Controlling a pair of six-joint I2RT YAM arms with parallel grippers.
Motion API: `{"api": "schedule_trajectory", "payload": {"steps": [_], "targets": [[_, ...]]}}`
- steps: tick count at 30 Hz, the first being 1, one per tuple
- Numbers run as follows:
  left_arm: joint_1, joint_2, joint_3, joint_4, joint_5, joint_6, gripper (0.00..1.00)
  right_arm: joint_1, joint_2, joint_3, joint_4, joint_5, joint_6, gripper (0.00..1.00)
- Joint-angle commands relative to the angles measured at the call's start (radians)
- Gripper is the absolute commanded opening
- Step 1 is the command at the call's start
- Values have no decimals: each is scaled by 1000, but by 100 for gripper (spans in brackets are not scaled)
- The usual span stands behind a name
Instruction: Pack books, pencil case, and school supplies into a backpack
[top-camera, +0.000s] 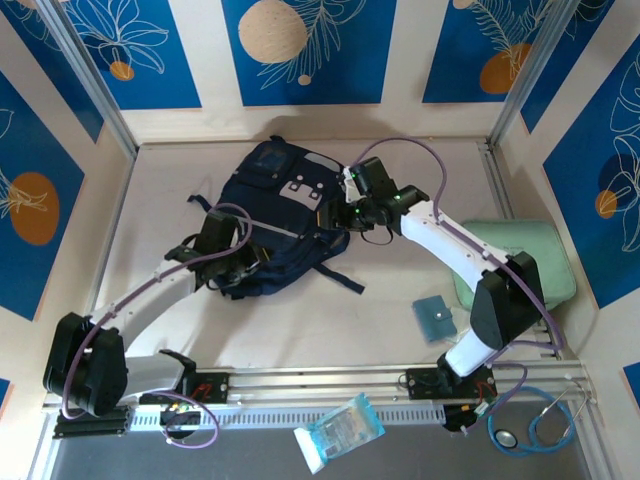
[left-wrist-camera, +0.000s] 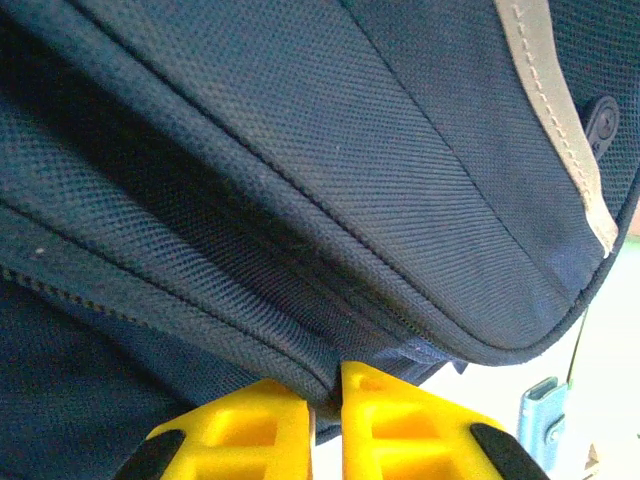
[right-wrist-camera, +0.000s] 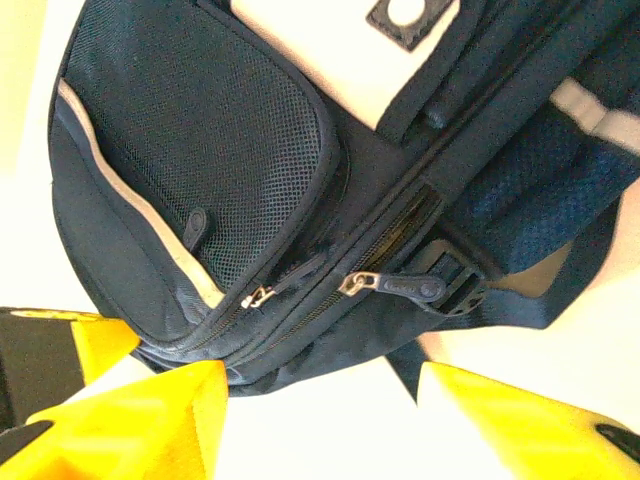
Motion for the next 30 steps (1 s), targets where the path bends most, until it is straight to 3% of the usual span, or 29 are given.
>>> {"api": "schedule_trajectory", "payload": {"steps": [1,3,8,14,30], "targets": [[-36,-15,23,-8,6,-6,12,0,26,-20,50,-65,60,54],[-37,-28,14,-22,-17,-5,11,3,48,-22,67,-49,36,53],[-37,-69,15,-67,-58,8,9,2,115,1,33,55,-200,49],[-37,-70,26,-75,-60,11,9,-28,189,29,23,-86,-458,48],[-37,-53,26,-59,-45,6,9,2,287,77,9,-133,-605,44]]}}
